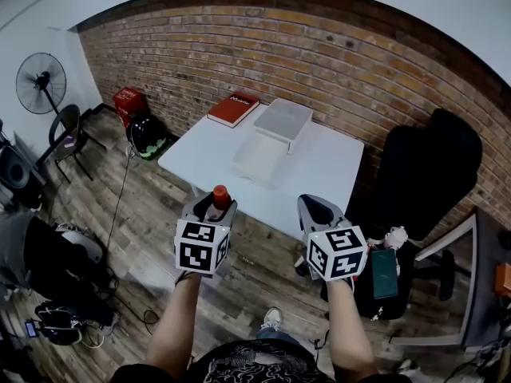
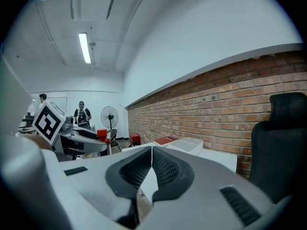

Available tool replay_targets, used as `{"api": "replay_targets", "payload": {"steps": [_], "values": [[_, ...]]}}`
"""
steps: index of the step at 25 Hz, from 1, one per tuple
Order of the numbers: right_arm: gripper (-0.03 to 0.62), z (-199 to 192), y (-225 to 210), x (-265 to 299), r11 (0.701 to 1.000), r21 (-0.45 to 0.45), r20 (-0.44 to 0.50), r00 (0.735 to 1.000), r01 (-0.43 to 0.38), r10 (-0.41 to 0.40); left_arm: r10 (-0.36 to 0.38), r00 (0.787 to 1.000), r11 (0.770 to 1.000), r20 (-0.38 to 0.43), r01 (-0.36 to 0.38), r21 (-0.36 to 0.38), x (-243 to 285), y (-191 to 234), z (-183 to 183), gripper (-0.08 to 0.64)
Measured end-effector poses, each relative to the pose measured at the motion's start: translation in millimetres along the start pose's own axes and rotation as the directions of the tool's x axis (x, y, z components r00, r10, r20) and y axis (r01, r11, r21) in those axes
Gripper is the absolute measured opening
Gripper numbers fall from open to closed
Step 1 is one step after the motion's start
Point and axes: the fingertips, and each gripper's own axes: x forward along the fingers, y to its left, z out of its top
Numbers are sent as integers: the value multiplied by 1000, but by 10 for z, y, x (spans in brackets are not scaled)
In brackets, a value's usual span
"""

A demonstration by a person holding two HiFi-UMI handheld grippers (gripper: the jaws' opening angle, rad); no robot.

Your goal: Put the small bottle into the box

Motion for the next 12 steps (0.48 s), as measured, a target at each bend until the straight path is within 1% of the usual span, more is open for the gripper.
{"api": "replay_targets", "payload": {"steps": [7,12], "values": [[21,147,-328,268,997,-43,-5,998,-58,58,27,1000,1000,-9,-26,16,434,-23,253,216],[21,197,-618,382,997,-24,5,997,-71,71,40,999,999,-17,-39,20,691,-87,392,216]]}}
